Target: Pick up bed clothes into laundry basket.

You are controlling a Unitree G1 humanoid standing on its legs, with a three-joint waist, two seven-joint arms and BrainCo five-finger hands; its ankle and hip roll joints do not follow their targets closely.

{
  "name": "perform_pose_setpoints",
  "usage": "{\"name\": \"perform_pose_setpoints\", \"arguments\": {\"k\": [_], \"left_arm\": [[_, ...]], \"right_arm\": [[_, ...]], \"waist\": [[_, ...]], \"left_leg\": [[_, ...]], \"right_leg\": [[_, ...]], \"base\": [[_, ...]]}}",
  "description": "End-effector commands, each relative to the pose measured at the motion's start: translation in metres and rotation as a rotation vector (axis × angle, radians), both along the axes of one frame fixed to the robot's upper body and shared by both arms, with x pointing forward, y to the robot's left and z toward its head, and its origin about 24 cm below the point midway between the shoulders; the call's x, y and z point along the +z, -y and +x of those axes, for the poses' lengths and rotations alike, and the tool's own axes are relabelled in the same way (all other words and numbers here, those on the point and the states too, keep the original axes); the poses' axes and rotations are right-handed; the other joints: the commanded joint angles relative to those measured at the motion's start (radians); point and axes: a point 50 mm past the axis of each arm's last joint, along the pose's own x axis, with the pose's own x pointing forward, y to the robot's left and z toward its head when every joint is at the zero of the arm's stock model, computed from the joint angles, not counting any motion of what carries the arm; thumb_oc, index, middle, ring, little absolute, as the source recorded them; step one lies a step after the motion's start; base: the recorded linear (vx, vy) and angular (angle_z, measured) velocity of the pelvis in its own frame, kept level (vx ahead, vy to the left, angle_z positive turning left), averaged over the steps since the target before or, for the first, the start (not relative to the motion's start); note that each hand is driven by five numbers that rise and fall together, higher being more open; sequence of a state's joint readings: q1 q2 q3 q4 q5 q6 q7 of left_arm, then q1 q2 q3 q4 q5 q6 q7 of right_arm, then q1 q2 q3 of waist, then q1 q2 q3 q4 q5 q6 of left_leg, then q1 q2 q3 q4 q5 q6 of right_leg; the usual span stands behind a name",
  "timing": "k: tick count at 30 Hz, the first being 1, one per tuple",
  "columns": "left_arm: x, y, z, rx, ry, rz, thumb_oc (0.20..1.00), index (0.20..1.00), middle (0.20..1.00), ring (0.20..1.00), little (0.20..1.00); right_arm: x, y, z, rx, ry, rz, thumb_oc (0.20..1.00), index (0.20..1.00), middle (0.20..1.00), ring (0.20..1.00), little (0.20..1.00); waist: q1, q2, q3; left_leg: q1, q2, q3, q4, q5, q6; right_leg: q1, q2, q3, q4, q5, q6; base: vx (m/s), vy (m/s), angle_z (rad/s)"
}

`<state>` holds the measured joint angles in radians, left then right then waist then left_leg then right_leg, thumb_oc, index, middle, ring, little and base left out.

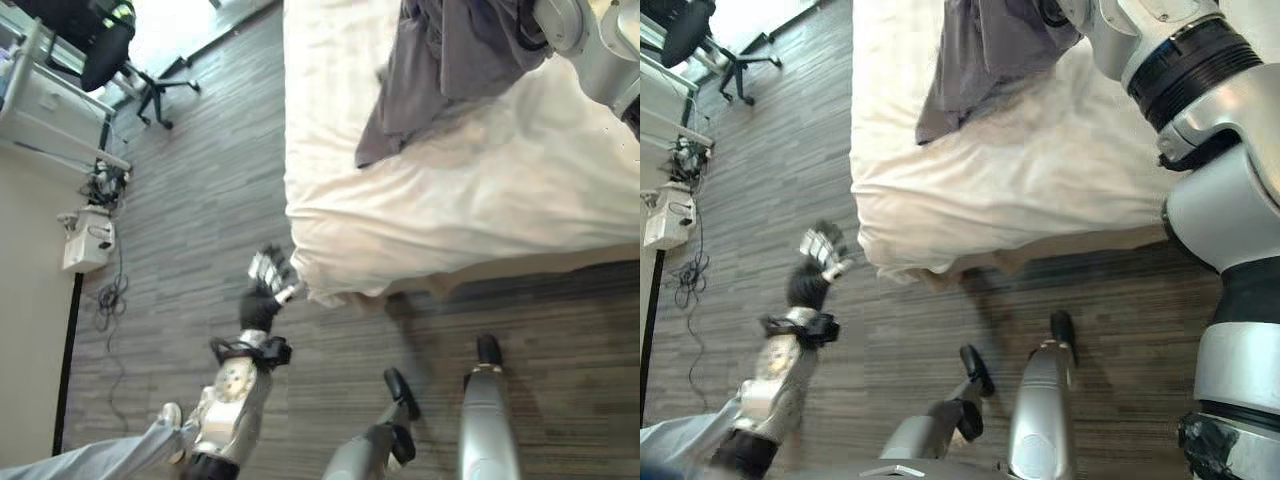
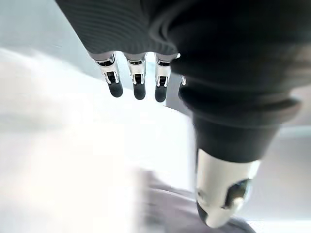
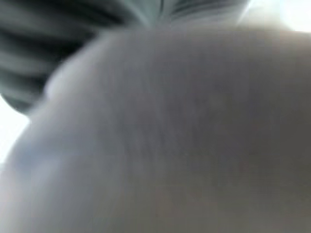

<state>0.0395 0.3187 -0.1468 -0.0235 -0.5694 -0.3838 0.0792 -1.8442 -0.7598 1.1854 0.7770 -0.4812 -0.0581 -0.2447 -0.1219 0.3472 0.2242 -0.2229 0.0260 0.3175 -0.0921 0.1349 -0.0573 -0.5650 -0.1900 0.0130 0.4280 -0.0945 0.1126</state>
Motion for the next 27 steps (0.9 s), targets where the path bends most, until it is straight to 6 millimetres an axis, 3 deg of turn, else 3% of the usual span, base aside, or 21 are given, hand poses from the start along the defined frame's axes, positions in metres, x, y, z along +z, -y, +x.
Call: {"name": "perform_pose_setpoints", "arguments": {"k": [1,5,7,9,11,12,13,16,18,19,21,22,24,26,27], "left_arm": [[-0.028,-0.016,0.001,0.029,-0.134,0.044,1.000,1.000,1.000,1.000,1.000],[-0.028,-0.018,0.005,0.034,-0.133,0.047,1.000,1.000,1.000,1.000,1.000],[-0.032,-0.017,0.009,0.031,-0.154,0.052,1.000,1.000,1.000,1.000,1.000],[-0.031,-0.014,0.013,0.017,-0.156,0.074,1.000,1.000,1.000,1.000,1.000],[-0.030,-0.011,0.018,0.000,-0.156,0.096,1.000,1.000,1.000,1.000,1.000],[-0.029,-0.010,0.020,0.000,-0.154,0.110,1.000,1.000,1.000,1.000,1.000],[-0.030,-0.013,0.023,0.009,-0.163,0.138,1.000,1.000,1.000,1.000,1.000],[-0.030,-0.014,0.024,0.009,-0.168,0.148,1.000,1.000,1.000,1.000,1.000],[-0.025,-0.016,0.026,0.028,-0.159,0.176,1.000,1.000,1.000,1.000,1.000],[-0.025,-0.017,0.026,0.028,-0.160,0.179,1.000,1.000,1.000,1.000,1.000],[-0.024,-0.012,0.027,0.019,-0.154,0.180,1.000,1.000,1.000,1.000,1.000],[-0.024,-0.012,0.027,0.019,-0.154,0.182,1.000,1.000,1.000,1.000,1.000],[-0.027,-0.004,0.025,-0.009,-0.164,0.174,1.000,1.000,1.000,1.000,1.000],[-0.028,0.001,0.023,-0.022,-0.164,0.158,1.000,1.000,1.000,1.000,1.000],[-0.031,0.006,0.021,-0.036,-0.177,0.164,1.000,1.000,1.000,1.000,1.000]], "right_arm": [[0.047,-0.020,-0.031,0.085,0.190,-0.011,0.200,0.200,0.200,0.200,0.200],[0.052,-0.022,-0.039,0.159,0.199,0.060,0.200,0.200,0.200,0.200,0.200],[0.053,-0.016,-0.044,0.309,0.147,0.249,0.200,0.200,0.200,0.200,0.200],[0.041,-0.001,-0.033,0.401,0.065,0.479,0.200,0.200,0.200,0.200,0.200],[0.032,0.007,-0.025,0.454,0.009,0.601,0.200,0.200,0.200,0.200,0.200],[0.029,0.021,-0.022,0.498,-0.010,0.723,0.200,0.200,0.200,0.200,0.200],[0.039,0.050,-0.031,0.622,-0.015,0.933,0.200,0.200,0.200,0.200,0.200],[0.032,0.059,-0.027,0.653,-0.046,1.006,0.200,0.200,0.200,0.200,0.200],[0.005,0.107,-0.028,0.849,-0.108,1.302,0.200,0.200,0.200,0.200,0.200],[0.004,0.108,-0.028,0.850,-0.109,1.305,0.200,0.200,0.200,0.200,0.200],[-0.034,0.136,-0.024,0.962,-0.147,1.514,0.200,0.200,0.200,0.200,0.200],[-0.035,0.137,-0.024,0.961,-0.147,1.516,0.200,0.200,0.200,0.200,0.200],[-0.095,0.165,-0.025,1.009,-0.198,1.715,0.200,0.200,0.200,0.200,0.200],[-0.138,0.181,-0.030,1.019,-0.213,1.842,0.200,0.200,0.200,0.200,0.200],[-0.187,0.194,-0.040,1.012,-0.194,1.994,0.200,0.200,0.200,0.200,0.200]], "waist": [[-0.010,-0.079,-0.060],[-0.030,-0.100,-0.066],[-0.051,-0.124,-0.073],[-0.060,-0.141,-0.076],[-0.063,-0.157,-0.083],[-0.070,-0.168,-0.087],[-0.095,-0.192,-0.095],[-0.099,-0.203,-0.096],[-0.139,-0.224,-0.079],[-0.137,-0.228,-0.080],[-0.156,-0.232,-0.071],[-0.154,-0.233,-0.073],[-0.176,-0.236,-0.071],[-0.190,-0.227,-0.065],[-0.198,-0.224,-0.066]], "left_leg": [[0.071,-0.025,-0.022,0.005,-0.029,-0.067],[0.089,-0.024,-0.027,0.005,-0.034,-0.067],[0.125,-0.016,-0.017,0.005,-0.048,-0.063],[0.148,-0.011,-0.005,0.005,-0.061,-0.059],[0.156,-0.006,0.012,0.005,-0.071,-0.055],[0.165,-0.002,0.021,0.005,-0.079,-0.053],[0.192,0.007,0.049,0.005,-0.096,-0.052],[0.197,0.011,0.063,0.005,-0.097,-0.050],[0.230,0.021,0.097,0.005,-0.119,-0.044],[0.227,0.022,0.099,0.005,-0.114,-0.045],[0.238,0.023,0.117,0.005,-0.122,-0.042],[0.237,0.023,0.118,0.005,-0.121,-0.042],[0.247,0.026,0.135,0.005,-0.129,-0.039],[0.255,0.026,0.138,0.005,-0.138,-0.037],[0.260,0.025,0.140,0.005,-0.143,-0.034]], "right_leg": [[0.227,-0.055,0.064,-0.424,0.237,0.039],[0.246,-0.056,0.061,-0.409,0.235,0.043],[0.276,-0.040,0.062,-0.410,0.235,0.041],[0.295,-0.030,0.069,-0.426,0.239,0.042],[0.300,-0.021,0.077,-0.439,0.247,0.044],[0.302,-0.015,0.083,-0.443,0.249,0.048],[0.309,0.002,0.102,-0.442,0.243,0.055],[0.304,0.009,0.113,-0.437,0.245,0.054],[0.304,0.032,0.136,-0.417,0.231,0.059],[0.301,0.034,0.138,-0.417,0.235,0.058],[0.298,0.041,0.151,-0.414,0.237,0.061],[0.297,0.041,0.152,-0.414,0.238,0.061],[0.297,0.047,0.156,-0.414,0.234,0.061],[0.305,0.047,0.154,-0.415,0.225,0.063],[0.310,0.047,0.153,-0.418,0.221,0.062]], "base": [[-0.01,0.040,-0.02],[0.00,0.006,0.00],[0.06,0.016,0.05],[0.01,0.013,-0.09],[-0.02,-0.004,-0.24],[0.03,0.022,-0.45],[0.03,0.015,-0.41],[0.02,0.011,-0.40],[0.02,0.028,-0.38],[0.00,0.027,-0.26],[0.00,0.027,-0.22],[0.00,0.029,-0.28],[0.02,0.019,-0.26],[0.04,0.025,-0.25],[0.03,0.015,-0.24]]}}
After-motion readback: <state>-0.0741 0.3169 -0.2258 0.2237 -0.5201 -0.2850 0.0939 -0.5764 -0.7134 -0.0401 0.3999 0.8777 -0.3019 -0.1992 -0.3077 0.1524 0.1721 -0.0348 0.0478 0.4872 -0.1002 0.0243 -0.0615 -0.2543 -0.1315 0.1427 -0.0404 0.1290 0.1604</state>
